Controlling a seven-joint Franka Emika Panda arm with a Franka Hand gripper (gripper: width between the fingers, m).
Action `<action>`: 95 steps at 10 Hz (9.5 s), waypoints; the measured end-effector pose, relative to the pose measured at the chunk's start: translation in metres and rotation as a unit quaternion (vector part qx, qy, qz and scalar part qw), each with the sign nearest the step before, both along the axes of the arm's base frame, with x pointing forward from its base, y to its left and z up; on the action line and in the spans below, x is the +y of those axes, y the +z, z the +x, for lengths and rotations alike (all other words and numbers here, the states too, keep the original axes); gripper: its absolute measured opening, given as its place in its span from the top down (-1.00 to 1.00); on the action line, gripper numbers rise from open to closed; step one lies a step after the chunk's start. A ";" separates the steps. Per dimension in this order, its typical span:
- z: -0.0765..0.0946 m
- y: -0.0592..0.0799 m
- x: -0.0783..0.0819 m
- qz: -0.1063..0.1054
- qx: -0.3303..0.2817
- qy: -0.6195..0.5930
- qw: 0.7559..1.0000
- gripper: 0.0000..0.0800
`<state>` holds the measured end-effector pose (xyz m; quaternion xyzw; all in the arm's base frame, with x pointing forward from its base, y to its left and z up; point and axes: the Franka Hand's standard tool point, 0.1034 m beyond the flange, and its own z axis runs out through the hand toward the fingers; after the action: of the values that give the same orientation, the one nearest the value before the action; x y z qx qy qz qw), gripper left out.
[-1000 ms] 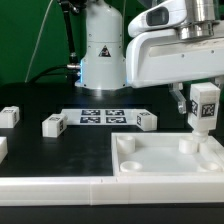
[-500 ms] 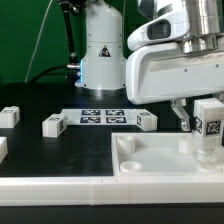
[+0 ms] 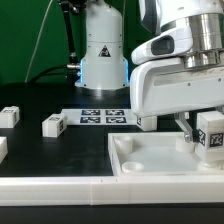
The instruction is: Assemble one leg
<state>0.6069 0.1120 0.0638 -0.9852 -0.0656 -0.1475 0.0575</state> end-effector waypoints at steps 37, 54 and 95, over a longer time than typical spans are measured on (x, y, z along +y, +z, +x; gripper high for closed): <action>0.022 0.028 -0.007 0.022 0.178 -0.067 0.982 0.27; 0.018 0.028 0.011 0.112 0.219 -0.697 0.673 -0.27; 0.013 0.014 0.006 0.101 0.210 -0.591 0.772 -0.56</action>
Offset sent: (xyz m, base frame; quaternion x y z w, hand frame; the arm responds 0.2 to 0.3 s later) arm -0.0039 0.0024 -0.0136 -0.0013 0.0057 0.0220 0.9997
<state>0.6204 0.1183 0.0776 -0.8245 0.5590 0.0523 0.0708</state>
